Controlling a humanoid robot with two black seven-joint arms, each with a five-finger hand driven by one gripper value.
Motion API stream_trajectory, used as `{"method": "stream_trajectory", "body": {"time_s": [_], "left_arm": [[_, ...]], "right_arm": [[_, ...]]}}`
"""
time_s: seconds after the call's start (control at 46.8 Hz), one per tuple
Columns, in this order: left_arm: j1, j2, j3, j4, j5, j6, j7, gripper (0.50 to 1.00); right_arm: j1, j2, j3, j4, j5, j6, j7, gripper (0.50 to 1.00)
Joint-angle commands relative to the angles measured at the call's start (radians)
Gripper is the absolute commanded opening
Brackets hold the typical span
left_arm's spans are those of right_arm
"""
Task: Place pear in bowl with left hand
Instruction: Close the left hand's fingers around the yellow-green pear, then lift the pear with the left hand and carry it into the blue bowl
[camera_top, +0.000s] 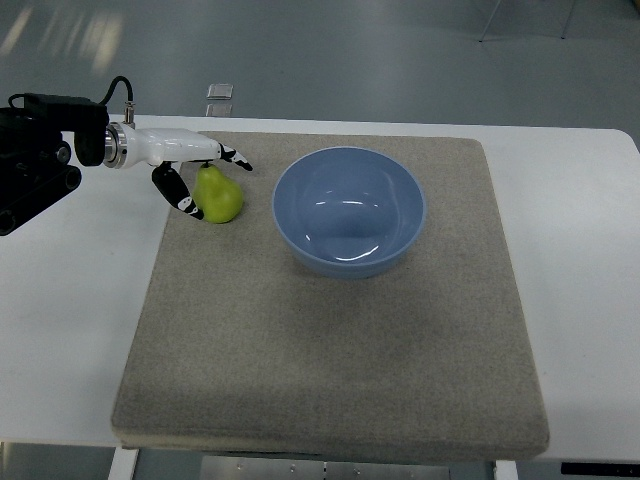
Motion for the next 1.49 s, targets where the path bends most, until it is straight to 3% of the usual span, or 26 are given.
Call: {"method": "stream_trajectory", "body": {"time_s": [0.0, 0.107, 0.278, 0.384, 1.068, 1.473], "left_arm": [[0.004, 0.0, 0.0, 0.0, -0.001, 0.0, 0.0, 0.849], [0.01, 0.001, 0.0, 0.0, -0.001, -0.002, -0.001, 0.812], [0.01, 0.001, 0.0, 0.003, -0.002, -0.009, 0.0, 0.607], [0.009, 0.001, -0.001, 0.005, -0.008, -0.009, 0.002, 0.551], [-0.111, 0.001, -0.038, -0.017, -0.119, -0.011, 0.002, 0.561], [-0.155, -0.031, -0.063, -0.161, -0.134, 0.0, 0.0, 0.561]], "right_arm": [[0.0, 0.0, 0.0, 0.0, 0.0, 0.0, 0.0, 0.926], [0.0, 0.0, 0.0, 0.0, 0.0, 0.0, 0.0, 0.924], [0.0, 0.0, 0.0, 0.0, 0.0, 0.0, 0.0, 0.924], [0.0, 0.0, 0.0, 0.001, 0.0, 0.0, 0.0, 0.924], [0.0, 0.0, 0.0, 0.0, -0.002, 0.0, 0.0, 0.924], [0.0, 0.0, 0.0, 0.0, 0.0, 0.0, 0.0, 0.926]]}}
